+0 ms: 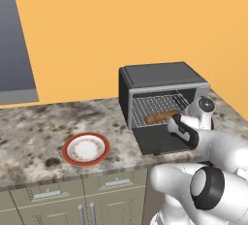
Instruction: Pull the toaster oven rack outwards. Pick up the baguette from the plate and place it on the toaster oven rack. Close the toaster oven door fully and set the temperature to the lowest setting.
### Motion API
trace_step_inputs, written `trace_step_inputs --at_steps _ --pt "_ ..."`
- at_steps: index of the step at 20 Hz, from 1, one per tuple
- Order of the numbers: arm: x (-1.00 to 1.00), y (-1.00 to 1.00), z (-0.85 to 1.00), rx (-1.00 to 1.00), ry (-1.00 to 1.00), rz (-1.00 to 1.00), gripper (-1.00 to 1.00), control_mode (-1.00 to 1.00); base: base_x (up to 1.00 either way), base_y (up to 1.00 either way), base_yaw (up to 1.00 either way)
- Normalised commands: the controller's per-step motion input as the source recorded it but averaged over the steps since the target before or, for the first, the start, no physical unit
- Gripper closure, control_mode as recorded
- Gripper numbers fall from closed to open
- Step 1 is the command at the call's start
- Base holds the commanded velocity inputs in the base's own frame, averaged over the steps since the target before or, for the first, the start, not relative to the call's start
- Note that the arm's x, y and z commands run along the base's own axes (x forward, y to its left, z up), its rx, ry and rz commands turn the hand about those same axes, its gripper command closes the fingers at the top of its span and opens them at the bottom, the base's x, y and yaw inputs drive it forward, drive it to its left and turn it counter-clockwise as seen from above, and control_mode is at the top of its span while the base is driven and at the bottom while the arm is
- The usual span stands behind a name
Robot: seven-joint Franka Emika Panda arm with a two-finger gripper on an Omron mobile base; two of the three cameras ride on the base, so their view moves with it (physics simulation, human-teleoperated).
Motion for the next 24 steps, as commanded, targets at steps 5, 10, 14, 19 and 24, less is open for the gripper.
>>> trace_step_inputs --at_steps 5,10,14,19,24 --pt "0.33 0.00 0.00 0.00 0.00 0.00 -1.00 -1.00 0.00 0.00 0.00" --pt "0.35 0.00 0.00 0.00 0.00 0.00 -1.00 -1.00 0.00 0.00 0.00" --pt "0.30 0.00 0.00 0.00 -0.02 0.00 -1.00 -1.00 0.00 0.00 0.00" --pt "0.31 0.00 0.00 0.00 -0.03 0.00 -1.00 -1.00 0.00 0.00 0.00" --pt "0.32 0.00 0.00 0.00 -0.02 0.00 -1.00 -1.00 0.00 0.00 0.00"
